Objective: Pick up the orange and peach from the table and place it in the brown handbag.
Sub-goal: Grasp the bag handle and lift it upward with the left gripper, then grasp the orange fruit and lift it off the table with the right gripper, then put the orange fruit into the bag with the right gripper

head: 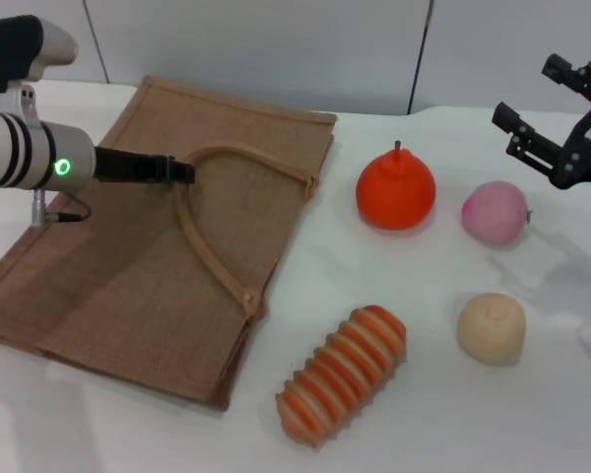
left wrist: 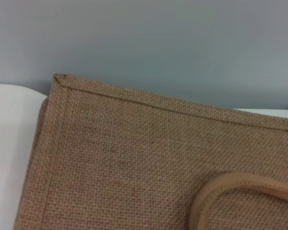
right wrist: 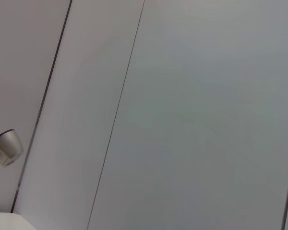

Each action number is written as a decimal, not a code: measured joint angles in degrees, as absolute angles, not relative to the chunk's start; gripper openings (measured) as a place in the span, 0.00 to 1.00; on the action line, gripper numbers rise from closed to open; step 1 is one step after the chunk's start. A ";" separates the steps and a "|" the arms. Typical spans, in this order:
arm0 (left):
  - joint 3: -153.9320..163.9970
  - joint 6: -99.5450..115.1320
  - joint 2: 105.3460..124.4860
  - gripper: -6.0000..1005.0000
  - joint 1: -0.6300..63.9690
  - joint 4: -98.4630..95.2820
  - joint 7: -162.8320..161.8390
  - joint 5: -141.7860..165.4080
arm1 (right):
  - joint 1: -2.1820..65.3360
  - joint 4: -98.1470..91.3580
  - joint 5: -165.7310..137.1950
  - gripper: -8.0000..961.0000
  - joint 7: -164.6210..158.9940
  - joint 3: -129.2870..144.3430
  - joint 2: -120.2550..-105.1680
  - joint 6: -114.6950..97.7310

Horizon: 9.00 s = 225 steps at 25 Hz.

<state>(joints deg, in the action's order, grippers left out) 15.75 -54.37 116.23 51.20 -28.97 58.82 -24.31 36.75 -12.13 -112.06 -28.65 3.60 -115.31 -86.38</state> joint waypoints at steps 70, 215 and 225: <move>25.70 -50.59 116.39 0.13 49.04 -25.32 65.43 -41.03 | 36.84 -11.93 -112.15 0.75 -28.65 3.62 -115.31 -86.39; 21.10 -96.64 116.10 0.13 42.08 -23.81 93.92 -82.24 | 59.82 -4.76 -112.55 0.06 -51.19 42.14 -116.89 -64.14; 20.47 -99.58 116.07 0.13 42.34 -23.81 93.60 -82.87 | 63.25 -0.68 -112.52 0.06 -46.59 41.85 -116.97 -57.53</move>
<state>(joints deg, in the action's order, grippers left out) 20.47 -99.58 116.07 42.34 -23.81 93.60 -82.87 63.25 -0.68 -112.52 -46.59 41.85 -116.97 -57.53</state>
